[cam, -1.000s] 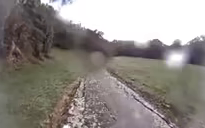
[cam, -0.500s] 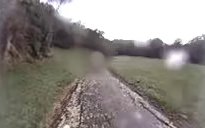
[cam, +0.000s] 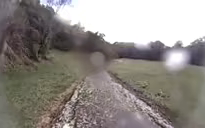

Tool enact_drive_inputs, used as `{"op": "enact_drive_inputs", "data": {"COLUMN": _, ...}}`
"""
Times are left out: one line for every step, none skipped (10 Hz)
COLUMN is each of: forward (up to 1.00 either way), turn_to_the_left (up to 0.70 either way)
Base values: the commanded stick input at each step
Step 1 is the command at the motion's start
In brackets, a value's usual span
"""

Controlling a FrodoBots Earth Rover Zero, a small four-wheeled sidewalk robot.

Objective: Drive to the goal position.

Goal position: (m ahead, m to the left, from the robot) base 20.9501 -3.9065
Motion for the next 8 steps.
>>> {"op": "enact_drive_inputs", "data": {"forward": 0.7, "turn_to_the_left": 0.0}}
{"op": "enact_drive_inputs", "data": {"forward": 0.7, "turn_to_the_left": 0.0}}
{"op": "enact_drive_inputs", "data": {"forward": 0.7, "turn_to_the_left": 0.0}}
{"op": "enact_drive_inputs", "data": {"forward": 0.7, "turn_to_the_left": 0.0}}
{"op": "enact_drive_inputs", "data": {"forward": 0.7, "turn_to_the_left": 0.0}}
{"op": "enact_drive_inputs", "data": {"forward": 0.7, "turn_to_the_left": 0.0}}
{"op": "enact_drive_inputs", "data": {"forward": 0.7, "turn_to_the_left": 0.0}}
{"op": "enact_drive_inputs", "data": {"forward": 0.7, "turn_to_the_left": 0.0}}
